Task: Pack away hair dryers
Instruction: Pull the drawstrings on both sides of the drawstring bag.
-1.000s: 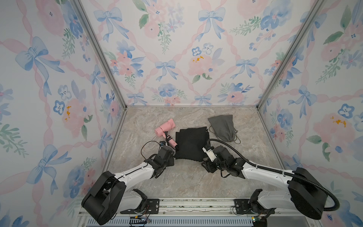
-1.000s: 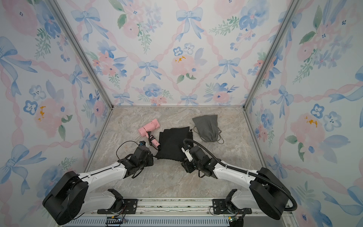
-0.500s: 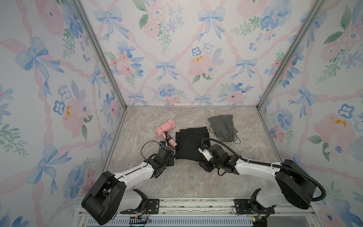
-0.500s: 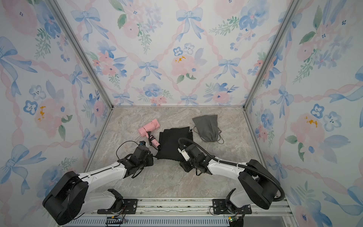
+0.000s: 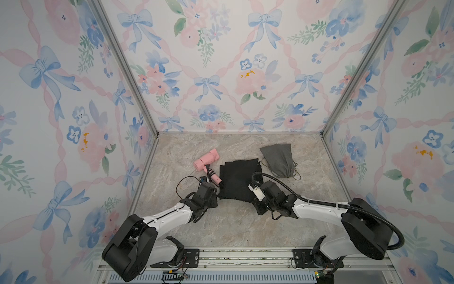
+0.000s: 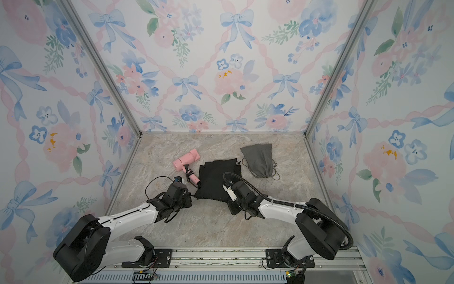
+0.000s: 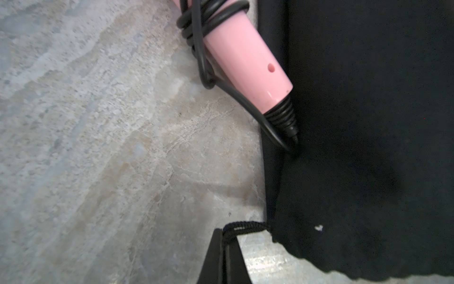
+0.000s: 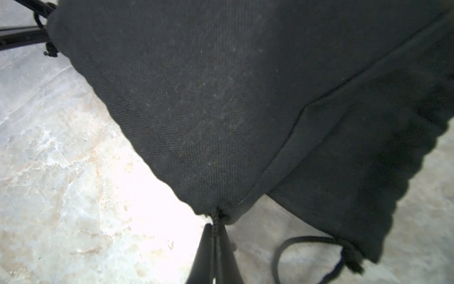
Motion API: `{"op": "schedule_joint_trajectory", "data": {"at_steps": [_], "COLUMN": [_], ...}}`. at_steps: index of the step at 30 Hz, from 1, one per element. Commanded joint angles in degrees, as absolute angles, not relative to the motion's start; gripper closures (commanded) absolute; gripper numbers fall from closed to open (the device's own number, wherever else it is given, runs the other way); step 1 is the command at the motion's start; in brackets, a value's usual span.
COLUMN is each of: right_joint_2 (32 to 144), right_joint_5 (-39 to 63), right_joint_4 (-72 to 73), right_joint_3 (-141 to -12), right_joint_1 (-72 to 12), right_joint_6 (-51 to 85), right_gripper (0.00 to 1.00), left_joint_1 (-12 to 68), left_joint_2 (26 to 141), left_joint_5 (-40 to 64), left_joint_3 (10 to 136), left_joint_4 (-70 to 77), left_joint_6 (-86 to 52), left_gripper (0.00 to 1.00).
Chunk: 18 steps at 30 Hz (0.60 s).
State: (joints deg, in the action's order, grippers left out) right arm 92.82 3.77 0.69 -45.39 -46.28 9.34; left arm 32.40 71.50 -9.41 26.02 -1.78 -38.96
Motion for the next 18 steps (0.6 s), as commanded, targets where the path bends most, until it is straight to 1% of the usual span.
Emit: {"op": "schedule_joint_trajectory", "data": {"at_steps": [1,13,18], "right_joint_2": [92.83,82.93,79.64], "right_joint_5": [1.87,-2.38,-6.76], "right_joint_4": [-0.06,-7.67,-11.13], "right_joint_3": [-45.38,-41.51,-41.59], "right_joint_1": [-46.67,-46.47,-45.85], "right_joint_6": [9.34,10.63,11.21], "right_gripper": [1.0,1.0,1.0], "left_joint_1": [31.65,30.35,29.94], "left_joint_2": [69.54,65.07,64.48], "left_joint_5": [-9.28,-9.48,-10.23], "left_joint_3": [25.95,29.06,31.88], "left_joint_4": [-2.12,-4.47,-6.15], "left_joint_6": [-38.14,-37.82,-37.03], "left_gripper": [1.0,1.0,1.0]}}
